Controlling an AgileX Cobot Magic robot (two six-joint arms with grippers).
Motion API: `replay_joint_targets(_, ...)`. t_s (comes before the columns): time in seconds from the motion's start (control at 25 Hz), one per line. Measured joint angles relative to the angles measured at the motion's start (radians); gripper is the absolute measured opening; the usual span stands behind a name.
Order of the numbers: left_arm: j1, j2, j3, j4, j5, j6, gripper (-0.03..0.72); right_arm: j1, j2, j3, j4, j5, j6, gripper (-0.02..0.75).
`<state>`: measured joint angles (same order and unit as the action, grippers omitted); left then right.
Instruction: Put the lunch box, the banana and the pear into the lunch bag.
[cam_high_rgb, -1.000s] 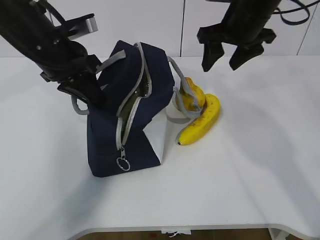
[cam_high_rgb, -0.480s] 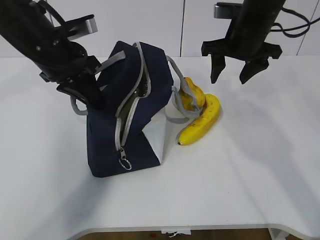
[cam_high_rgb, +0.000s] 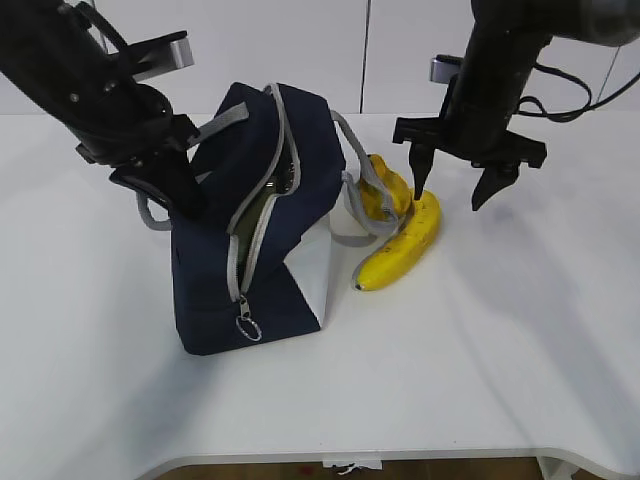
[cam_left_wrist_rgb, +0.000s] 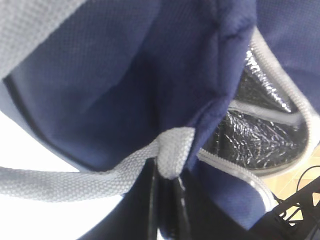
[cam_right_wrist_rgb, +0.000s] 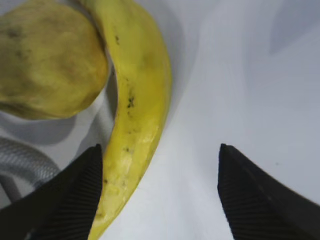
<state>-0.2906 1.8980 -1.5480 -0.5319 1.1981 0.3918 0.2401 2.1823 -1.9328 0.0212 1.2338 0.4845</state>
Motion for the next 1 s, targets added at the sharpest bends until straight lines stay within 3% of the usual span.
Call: replay_joint_targets(1.0, 0.0, 0.0, 0.0, 0.01, -0.006, 0.0, 0.005, 0.0, 0.109, 0.0, 0.083, -0.065, 0.076, 0.554)
